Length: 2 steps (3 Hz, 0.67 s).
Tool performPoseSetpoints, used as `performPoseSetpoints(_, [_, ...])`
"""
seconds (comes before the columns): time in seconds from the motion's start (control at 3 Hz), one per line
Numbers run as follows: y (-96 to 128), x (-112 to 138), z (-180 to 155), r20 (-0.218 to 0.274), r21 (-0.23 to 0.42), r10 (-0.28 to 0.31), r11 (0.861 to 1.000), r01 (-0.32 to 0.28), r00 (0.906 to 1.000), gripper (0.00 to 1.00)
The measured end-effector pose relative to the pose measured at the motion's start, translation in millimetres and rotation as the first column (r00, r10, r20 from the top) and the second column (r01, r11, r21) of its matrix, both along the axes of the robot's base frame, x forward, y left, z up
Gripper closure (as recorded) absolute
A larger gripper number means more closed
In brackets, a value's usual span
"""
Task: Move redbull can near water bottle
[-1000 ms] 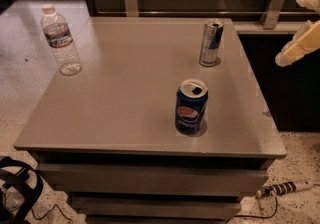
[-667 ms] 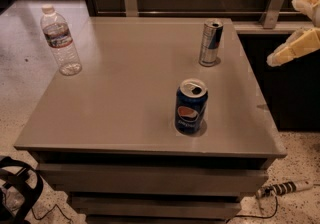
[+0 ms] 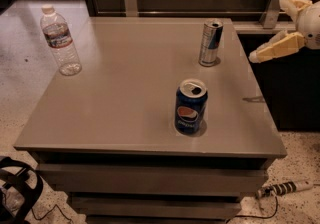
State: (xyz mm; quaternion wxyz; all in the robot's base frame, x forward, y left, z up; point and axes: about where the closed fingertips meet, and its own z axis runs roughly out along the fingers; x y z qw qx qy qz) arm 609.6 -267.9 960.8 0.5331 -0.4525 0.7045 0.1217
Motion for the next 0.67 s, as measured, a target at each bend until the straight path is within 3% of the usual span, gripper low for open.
performPoseSetpoints(0.67, [9,13,-10,-0.017,0.016,0.016,1.0,-0.016,0.9997,0.0])
